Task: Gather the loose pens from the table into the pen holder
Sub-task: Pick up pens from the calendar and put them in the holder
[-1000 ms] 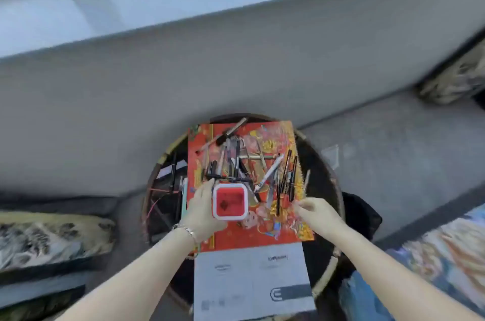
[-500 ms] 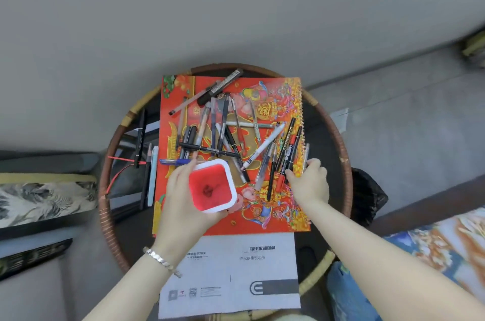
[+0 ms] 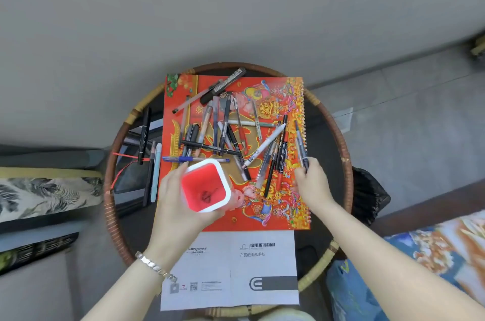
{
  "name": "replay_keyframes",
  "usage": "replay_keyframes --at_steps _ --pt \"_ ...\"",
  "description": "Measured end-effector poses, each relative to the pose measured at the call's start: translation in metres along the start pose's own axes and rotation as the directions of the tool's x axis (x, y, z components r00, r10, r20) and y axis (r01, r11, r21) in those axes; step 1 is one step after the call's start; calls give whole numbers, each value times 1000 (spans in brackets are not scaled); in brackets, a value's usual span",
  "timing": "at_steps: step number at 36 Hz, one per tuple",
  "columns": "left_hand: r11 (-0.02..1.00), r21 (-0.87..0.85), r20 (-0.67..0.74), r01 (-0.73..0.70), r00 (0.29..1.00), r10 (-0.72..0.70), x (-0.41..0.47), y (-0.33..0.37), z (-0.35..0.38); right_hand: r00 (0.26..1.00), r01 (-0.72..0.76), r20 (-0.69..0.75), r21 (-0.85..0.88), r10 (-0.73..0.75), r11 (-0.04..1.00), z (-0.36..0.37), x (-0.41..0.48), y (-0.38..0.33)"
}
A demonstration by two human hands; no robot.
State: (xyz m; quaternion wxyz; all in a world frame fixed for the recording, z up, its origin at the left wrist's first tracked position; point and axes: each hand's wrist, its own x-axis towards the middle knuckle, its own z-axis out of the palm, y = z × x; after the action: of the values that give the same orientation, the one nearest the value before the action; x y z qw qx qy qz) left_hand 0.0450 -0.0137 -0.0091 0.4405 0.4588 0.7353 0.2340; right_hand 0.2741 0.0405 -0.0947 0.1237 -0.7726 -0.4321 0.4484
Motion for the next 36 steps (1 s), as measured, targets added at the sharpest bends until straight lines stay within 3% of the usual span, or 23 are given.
replay_keyframes --at_steps 3,8,11,14,17,20,24,28,32,36 --pt "1000 -1 33 8 999 -8 -1 6 -4 987 46 144 167 -70 985 -27 -26 -23" --pt "996 78 62 -46 997 41 -2 11 -14 879 71 424 336 -218 939 -73 -83 -68" --pt "981 159 68 -107 993 97 -3 12 -17 798 208 563 81 -217 975 -89 -105 -84" --pt "955 237 93 -179 982 162 -6 11 -15 734 386 669 -270 -117 882 -87 -116 -99" --pt "915 288 158 -284 956 247 -13 13 -12 761 396 649 -454 -8 798 -64 -119 -113" --pt "861 357 230 -361 928 294 -20 11 -7 811 386 584 -495 -30 778 -37 -112 -116" --pt "894 327 248 -305 941 231 -23 6 -5 845 427 519 -508 -130 748 -16 -110 -116" --pt "939 263 200 -219 965 169 -21 -1 -7 854 421 446 -291 -267 859 -11 -117 -109" --pt "970 181 149 -165 979 139 -16 -8 -8 834 461 399 -126 -380 879 -17 -120 -96" --pt "986 118 90 -119 990 109 -13 -13 -13 905 378 208 6 -371 926 -28 -100 -84"
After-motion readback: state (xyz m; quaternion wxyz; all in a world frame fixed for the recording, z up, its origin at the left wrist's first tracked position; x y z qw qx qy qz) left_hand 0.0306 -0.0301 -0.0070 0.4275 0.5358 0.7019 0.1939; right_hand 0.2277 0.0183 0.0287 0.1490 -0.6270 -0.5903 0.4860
